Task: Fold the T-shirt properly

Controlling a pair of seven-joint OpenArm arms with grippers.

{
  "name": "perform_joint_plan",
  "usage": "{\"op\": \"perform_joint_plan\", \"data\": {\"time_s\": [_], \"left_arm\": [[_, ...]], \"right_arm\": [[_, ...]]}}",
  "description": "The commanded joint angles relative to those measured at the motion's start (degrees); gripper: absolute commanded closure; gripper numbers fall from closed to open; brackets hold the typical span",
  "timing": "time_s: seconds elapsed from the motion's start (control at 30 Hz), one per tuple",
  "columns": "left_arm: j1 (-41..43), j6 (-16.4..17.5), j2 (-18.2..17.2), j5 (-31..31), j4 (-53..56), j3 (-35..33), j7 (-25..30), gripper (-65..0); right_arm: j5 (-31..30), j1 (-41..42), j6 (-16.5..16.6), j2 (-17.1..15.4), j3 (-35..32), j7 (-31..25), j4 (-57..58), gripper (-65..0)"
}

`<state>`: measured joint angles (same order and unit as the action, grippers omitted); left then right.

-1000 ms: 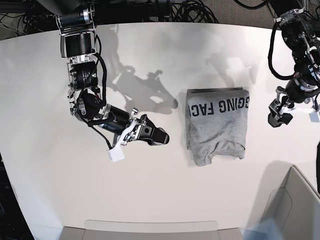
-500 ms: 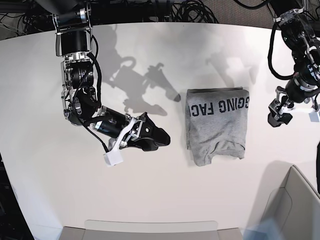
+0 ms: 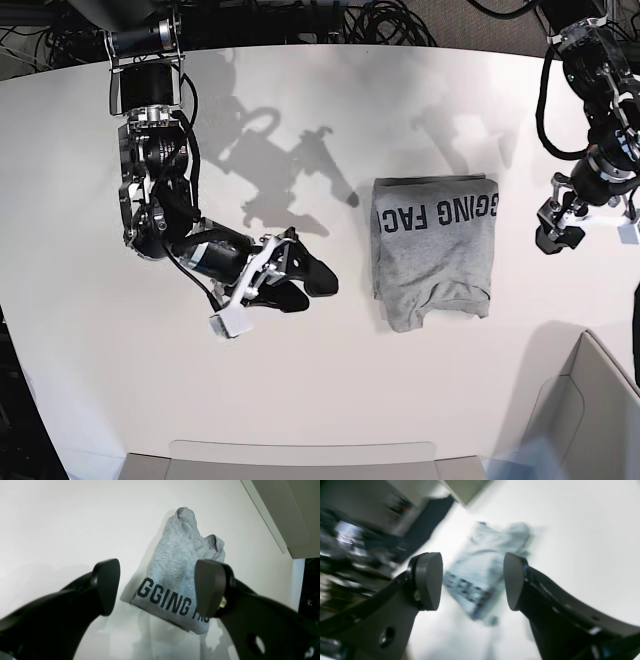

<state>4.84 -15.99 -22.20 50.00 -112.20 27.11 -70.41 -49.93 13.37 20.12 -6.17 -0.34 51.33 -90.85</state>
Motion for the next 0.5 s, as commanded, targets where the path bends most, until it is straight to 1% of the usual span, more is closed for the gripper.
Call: {"op": "perform_joint_plan", "data": {"time_s": [0.0,0.07,0.13,0.2,0.27,0.37,0.43,0.47], "left_arm": [[-0.5,0.1,-0.9,0.6,-0.7,0.3,0.5,-45.1],[-0.5,0.2,-0.9,0.6,-0.7,0.3,0.5,-45.1],[-0.7,0.2,-0.9,0.9,-0.8,0.3,0.6,-45.1],[-0.8,1.0,-1.0,0.9,-1.2,0.3,0.6,-45.0],[-0.9,4.1,-1.0,0.7,-1.2,0.3,1.3,-44.9],[0.5,7.6,-1.0,0.6,-1.7,0.2,7.6,-42.2],[2.9,10.1,-1.1,0.5,-1.7,-0.1,13.6,-40.5],[3.7,10.8,-1.1,-0.1,-1.6,-0.8,16.1,-40.2]], "right_arm": [[0.8,1.7,1.1,0.8,-1.6,-2.1,-2.5,-38.1],[8.8,1.4,1.1,1.0,-5.7,-6.6,-4.8,-38.0],[13.8,0.9,1.1,0.5,-10.5,-11.2,-5.1,-38.0],[15.3,0.8,1.1,-0.5,-13.8,-14.4,-5.0,-38.0],[15.3,0.8,1.1,-1.6,-15.8,-15.3,-4.9,-38.0],[15.9,0.8,1.1,-2.0,-16.2,-15.3,-4.8,-38.0],[18.9,0.7,1.1,-2.7,-16.4,-15.5,-4.6,-38.0],[20.9,0.7,1.1,-2.8,-16.6,-16.1,-4.5,-38.0]]}}
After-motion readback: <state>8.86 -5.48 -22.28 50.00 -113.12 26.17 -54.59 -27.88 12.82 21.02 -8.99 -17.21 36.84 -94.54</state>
